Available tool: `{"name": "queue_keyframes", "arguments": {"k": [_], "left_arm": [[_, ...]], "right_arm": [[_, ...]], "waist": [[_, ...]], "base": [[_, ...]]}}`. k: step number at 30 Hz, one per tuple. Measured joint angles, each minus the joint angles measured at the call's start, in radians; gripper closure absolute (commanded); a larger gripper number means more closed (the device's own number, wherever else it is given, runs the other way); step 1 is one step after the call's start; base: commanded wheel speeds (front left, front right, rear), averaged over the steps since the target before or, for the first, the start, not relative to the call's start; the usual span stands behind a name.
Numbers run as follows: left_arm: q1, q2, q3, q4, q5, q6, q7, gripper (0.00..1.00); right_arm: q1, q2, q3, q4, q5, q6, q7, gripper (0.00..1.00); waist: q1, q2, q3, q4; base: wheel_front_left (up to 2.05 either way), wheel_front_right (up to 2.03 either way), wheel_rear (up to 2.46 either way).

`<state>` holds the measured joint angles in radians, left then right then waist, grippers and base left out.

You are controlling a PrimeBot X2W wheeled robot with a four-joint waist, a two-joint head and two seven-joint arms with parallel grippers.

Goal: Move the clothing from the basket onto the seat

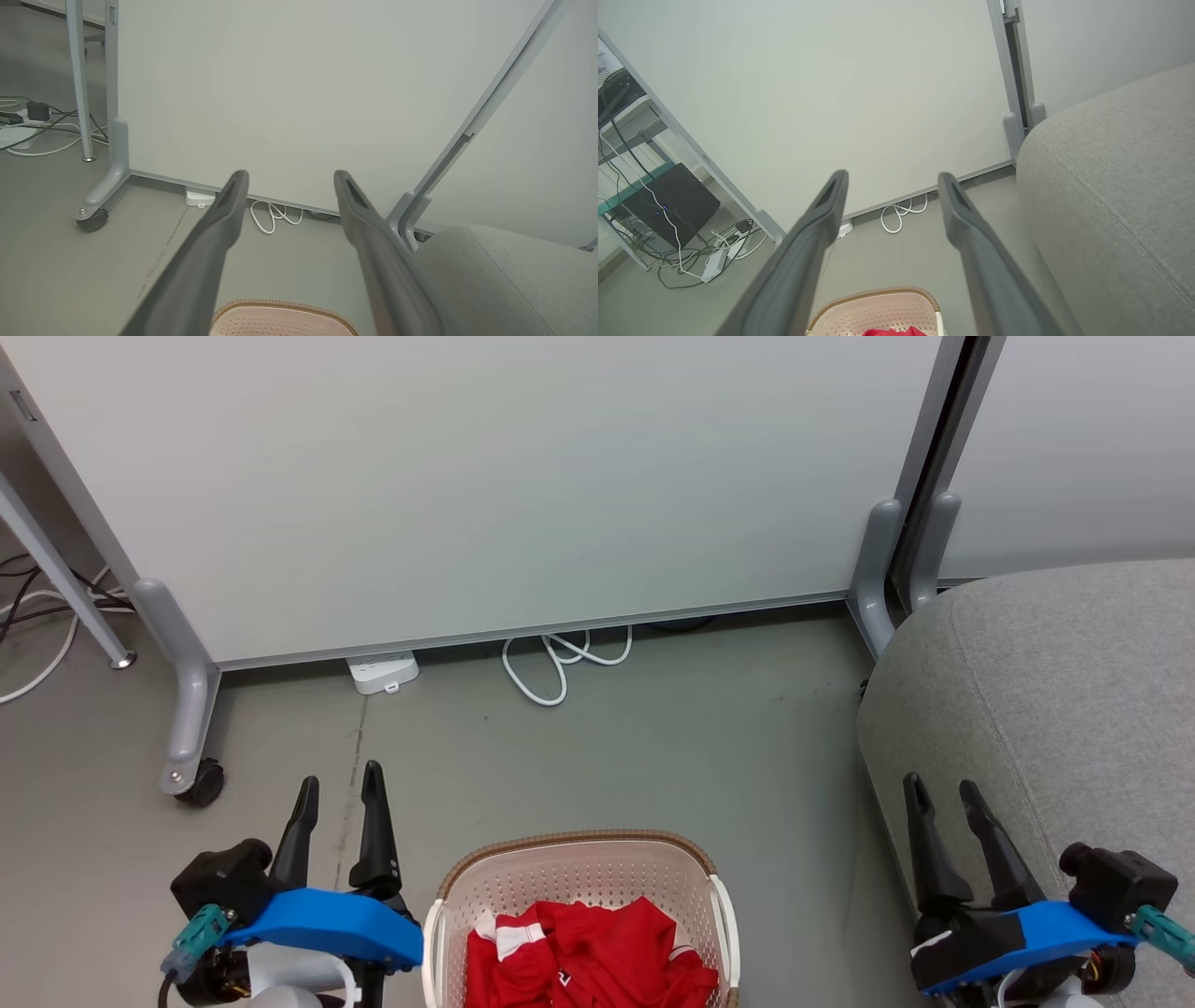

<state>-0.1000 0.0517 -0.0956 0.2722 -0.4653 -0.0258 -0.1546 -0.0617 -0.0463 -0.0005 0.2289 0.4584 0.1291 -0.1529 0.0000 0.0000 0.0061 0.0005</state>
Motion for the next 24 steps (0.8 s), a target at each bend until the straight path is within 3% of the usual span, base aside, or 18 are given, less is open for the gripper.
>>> {"name": "queue_keyframes", "arguments": {"k": [24], "left_arm": [[-0.001,-0.001,-0.02,0.02,0.215,-0.003,-0.057,0.0]], "right_arm": [[0.006,0.0,0.008,0.004,-0.237,0.0,-0.06,0.0]], "waist": [[0.0,0.0,-0.003,-0.002]], "base": [[0.0,0.0,0.0]]}}
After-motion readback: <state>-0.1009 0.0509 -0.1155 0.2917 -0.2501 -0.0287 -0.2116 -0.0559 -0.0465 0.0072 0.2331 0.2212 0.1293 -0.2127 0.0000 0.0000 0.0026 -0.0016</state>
